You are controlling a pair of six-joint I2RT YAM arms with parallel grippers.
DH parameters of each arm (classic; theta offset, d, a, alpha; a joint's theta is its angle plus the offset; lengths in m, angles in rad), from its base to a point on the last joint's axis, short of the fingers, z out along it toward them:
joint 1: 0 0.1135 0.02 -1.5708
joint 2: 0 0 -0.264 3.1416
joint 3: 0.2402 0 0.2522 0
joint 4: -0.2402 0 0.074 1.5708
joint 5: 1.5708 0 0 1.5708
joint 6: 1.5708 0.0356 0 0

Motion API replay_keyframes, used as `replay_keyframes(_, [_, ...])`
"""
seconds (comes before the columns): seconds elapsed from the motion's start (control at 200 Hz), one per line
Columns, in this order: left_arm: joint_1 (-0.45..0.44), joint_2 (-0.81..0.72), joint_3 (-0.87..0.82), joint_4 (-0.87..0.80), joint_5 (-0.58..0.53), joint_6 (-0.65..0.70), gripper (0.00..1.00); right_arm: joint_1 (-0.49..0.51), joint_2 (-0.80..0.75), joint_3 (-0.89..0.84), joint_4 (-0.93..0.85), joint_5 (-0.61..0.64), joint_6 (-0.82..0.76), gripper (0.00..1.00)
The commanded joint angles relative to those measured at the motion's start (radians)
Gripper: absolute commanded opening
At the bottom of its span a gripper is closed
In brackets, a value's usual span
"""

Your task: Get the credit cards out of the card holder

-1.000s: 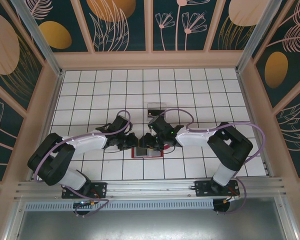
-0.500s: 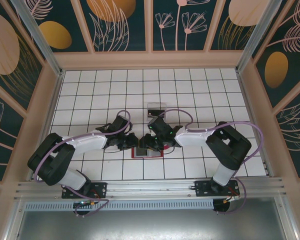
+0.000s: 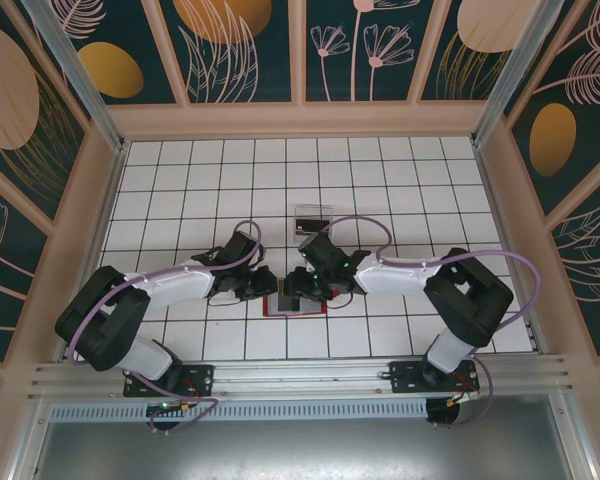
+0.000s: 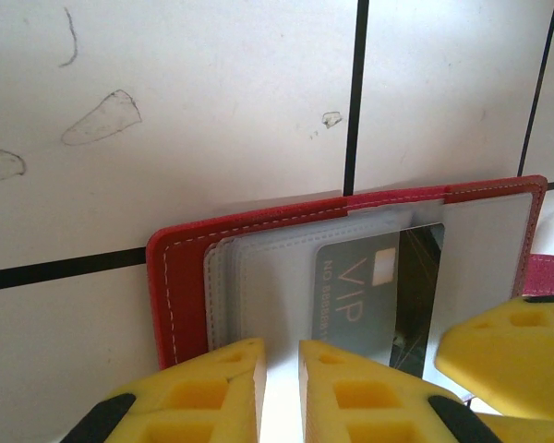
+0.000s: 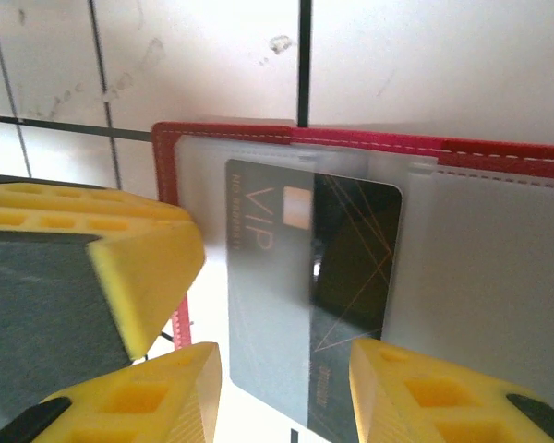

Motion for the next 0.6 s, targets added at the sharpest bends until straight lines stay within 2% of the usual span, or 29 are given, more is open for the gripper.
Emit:
replay_keyframes(0.0, [-0.005,0.016,0.004,-0.045,-0.016,0.018,0.19,-0.006,-0.051,-0.024,-0.012,0.027,0.006,0.42])
replay_keyframes(0.24, [-0.006,0.019,0.009,-0.045,-0.012,0.021,0.18,-0.024,-0.017,-0.068,0.043,-0.016,0.007,0.35])
replay_keyframes(0.596, [-0.006,0.017,0.008,-0.048,-0.011,0.019,0.16,-0.025,0.021,-0.08,0.096,-0.041,0.016,0.33])
